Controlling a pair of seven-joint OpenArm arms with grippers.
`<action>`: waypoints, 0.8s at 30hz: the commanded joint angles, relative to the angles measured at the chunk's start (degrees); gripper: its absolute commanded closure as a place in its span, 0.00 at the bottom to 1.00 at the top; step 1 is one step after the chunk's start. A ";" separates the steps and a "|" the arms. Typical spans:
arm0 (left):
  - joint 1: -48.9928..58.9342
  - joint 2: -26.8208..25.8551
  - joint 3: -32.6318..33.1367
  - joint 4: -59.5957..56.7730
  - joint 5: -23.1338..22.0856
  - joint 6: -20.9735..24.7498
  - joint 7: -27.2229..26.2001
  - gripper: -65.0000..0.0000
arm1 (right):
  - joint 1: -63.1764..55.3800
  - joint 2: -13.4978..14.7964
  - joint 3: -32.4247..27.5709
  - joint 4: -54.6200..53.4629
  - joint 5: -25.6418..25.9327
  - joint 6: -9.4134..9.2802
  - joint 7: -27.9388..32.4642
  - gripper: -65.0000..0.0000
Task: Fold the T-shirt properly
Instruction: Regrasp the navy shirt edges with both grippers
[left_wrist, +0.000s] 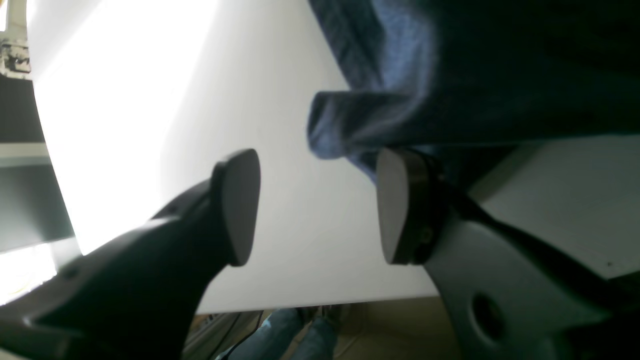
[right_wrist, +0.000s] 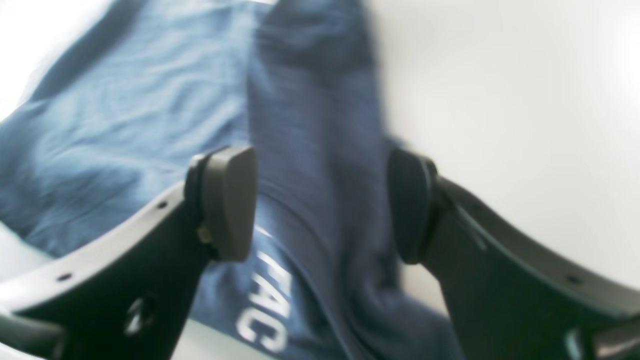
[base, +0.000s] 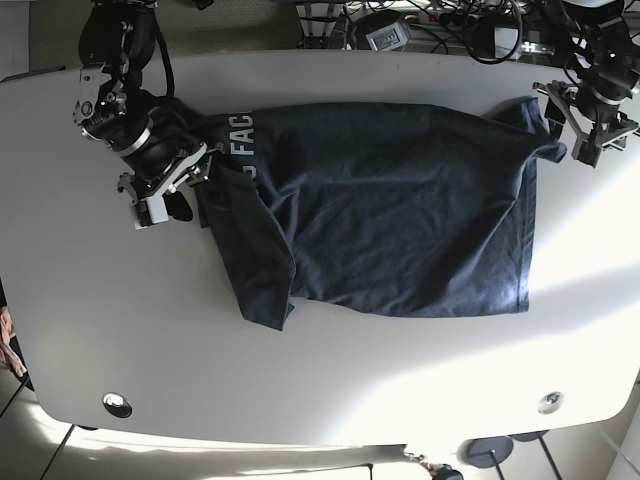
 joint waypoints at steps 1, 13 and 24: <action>-3.98 0.69 -2.64 0.77 -0.86 0.14 0.39 0.47 | 4.60 1.82 -6.01 -1.44 -1.90 -1.65 1.02 0.40; -11.45 1.13 -4.22 0.77 -6.40 0.14 4.61 0.47 | 17.96 -6.71 -25.96 -12.17 -32.58 -4.81 1.02 0.39; -15.67 1.13 -3.87 -0.37 -6.49 0.14 4.61 0.46 | 25.17 -10.13 -20.25 -30.89 -39.96 -5.08 10.69 0.39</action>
